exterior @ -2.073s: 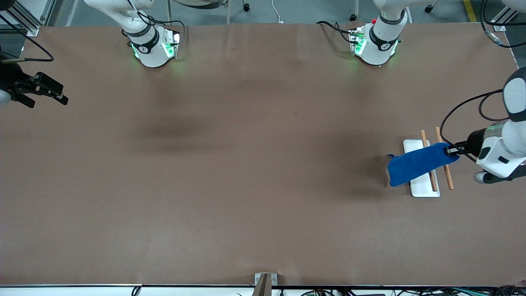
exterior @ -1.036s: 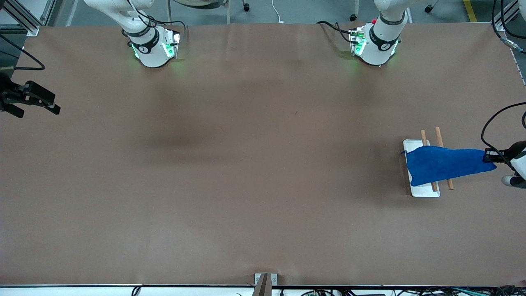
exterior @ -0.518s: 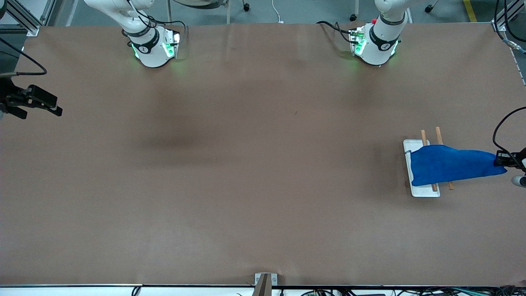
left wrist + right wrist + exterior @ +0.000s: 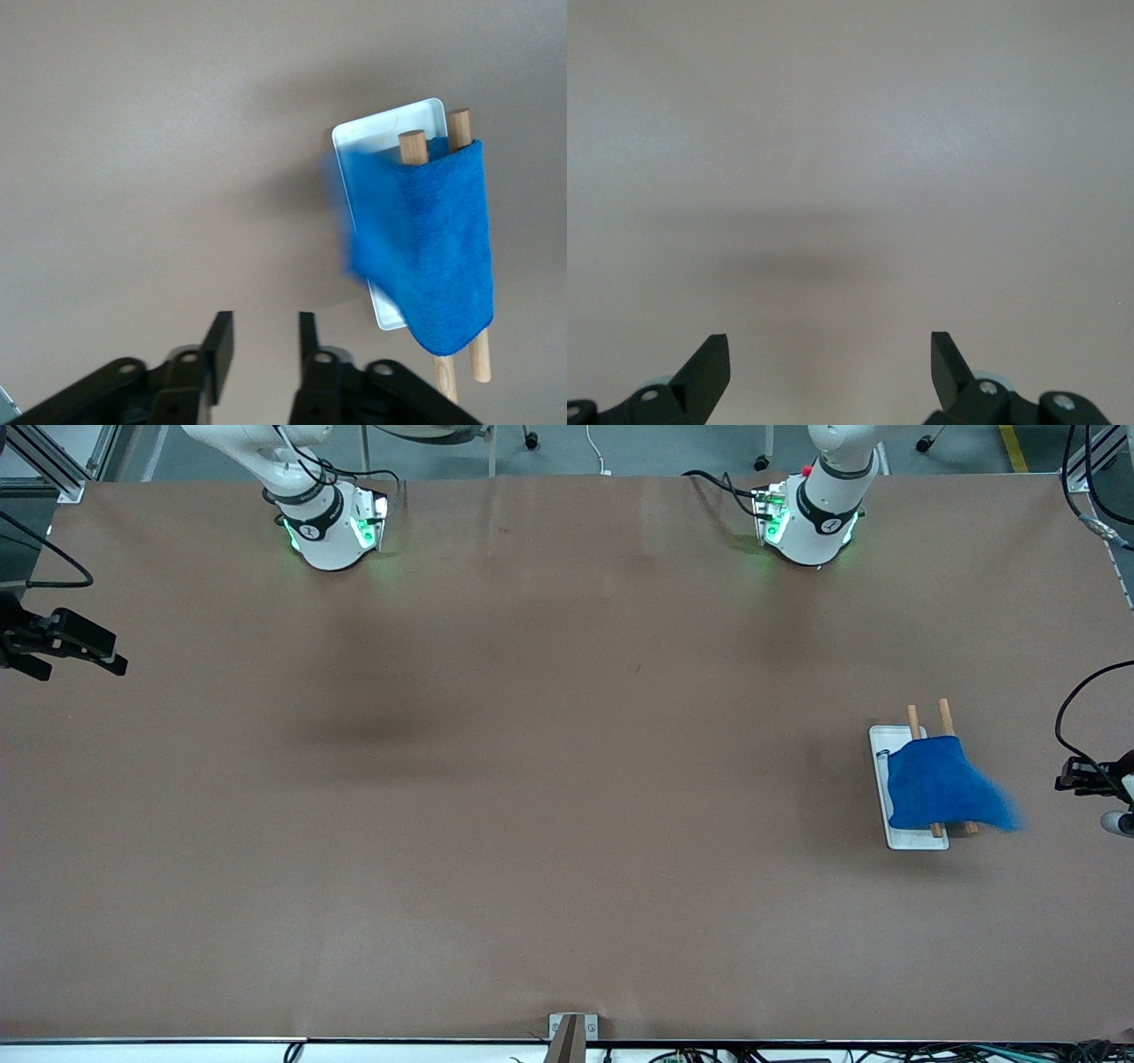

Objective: Right arm passes towel to left arm to hang
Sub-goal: 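Drape the towel over the dowels and open the left gripper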

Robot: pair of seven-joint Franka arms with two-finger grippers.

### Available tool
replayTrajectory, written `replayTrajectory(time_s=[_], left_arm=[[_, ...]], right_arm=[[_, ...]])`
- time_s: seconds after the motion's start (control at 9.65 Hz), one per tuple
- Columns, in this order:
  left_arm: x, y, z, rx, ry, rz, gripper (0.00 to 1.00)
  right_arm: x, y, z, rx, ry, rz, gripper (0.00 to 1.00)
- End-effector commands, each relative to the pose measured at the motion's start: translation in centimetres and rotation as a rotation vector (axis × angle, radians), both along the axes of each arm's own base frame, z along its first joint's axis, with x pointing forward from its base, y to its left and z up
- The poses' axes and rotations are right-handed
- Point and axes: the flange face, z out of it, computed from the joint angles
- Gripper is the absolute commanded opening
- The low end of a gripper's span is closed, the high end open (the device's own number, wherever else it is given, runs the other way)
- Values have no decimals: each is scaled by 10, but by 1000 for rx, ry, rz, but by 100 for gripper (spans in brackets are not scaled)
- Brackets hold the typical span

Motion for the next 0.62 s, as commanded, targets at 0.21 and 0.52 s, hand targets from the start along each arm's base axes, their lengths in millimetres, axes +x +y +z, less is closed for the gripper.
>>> replayTrajectory(time_s=[0.21, 0.52], left_arm=[[12, -6, 28, 20, -61, -29, 100], [4, -47, 108, 26, -170, 78, 100]], right_arm=[[0, -1, 3, -18, 9, -11, 100], [0, -1, 4, -18, 9, -11, 100]])
